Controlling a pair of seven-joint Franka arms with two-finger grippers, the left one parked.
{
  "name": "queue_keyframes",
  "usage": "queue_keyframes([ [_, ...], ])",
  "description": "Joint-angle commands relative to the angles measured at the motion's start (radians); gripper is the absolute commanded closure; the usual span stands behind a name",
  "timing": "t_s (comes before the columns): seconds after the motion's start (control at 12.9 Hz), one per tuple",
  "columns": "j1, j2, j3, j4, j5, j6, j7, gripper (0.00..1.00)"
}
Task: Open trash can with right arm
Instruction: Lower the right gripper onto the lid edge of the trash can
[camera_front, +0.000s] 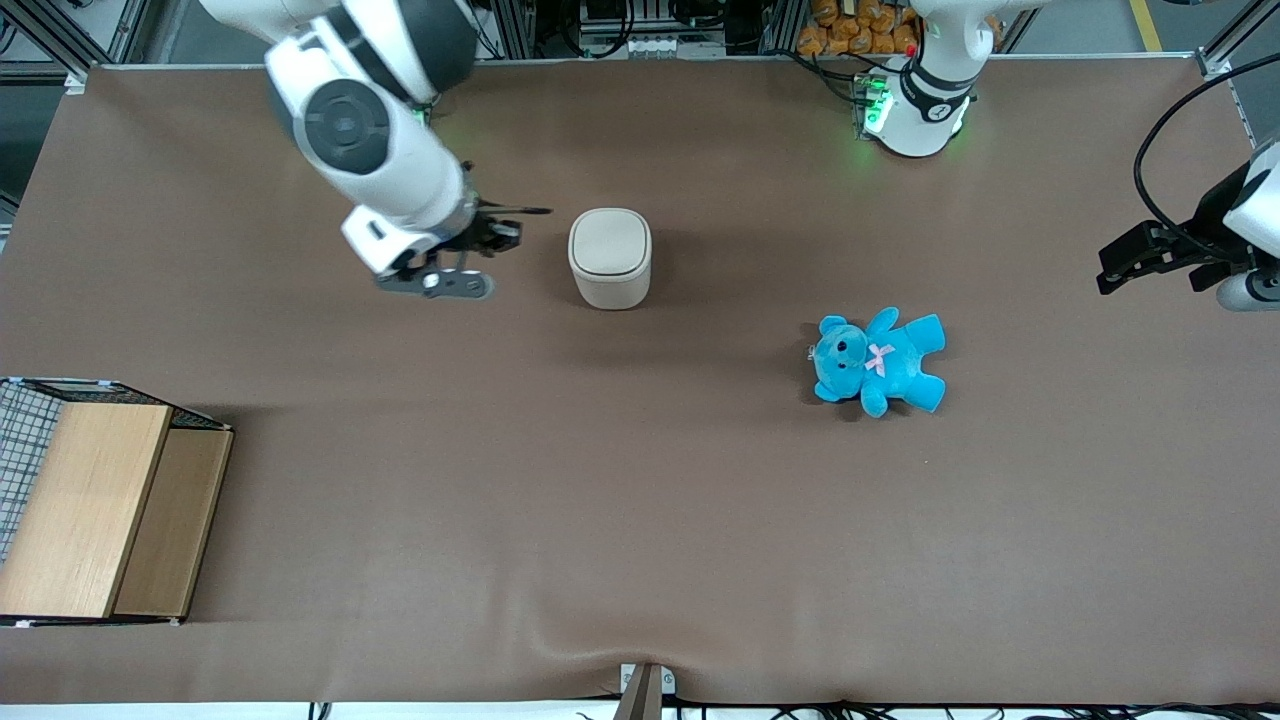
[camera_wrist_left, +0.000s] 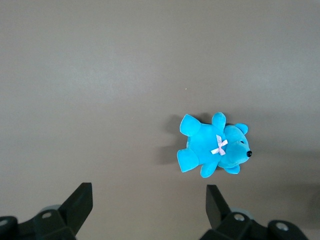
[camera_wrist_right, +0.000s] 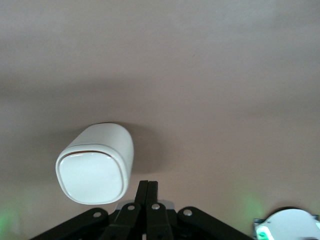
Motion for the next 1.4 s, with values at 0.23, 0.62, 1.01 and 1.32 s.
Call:
queue_keyframes([
  [0.23, 0.020, -0.053, 0.089, -0.234, 0.014, 0.257, 0.086, 1.00],
  [0.62, 0.080, -0.039, 0.127, -0.351, 0.008, 0.458, 0.217, 1.00],
  [1.01, 0.100, -0.036, 0.127, -0.408, 0.005, 0.489, 0.222, 1.00],
  [1.32, 0.109, -0.017, 0.127, -0.434, 0.003, 0.550, 0.223, 1.00],
])
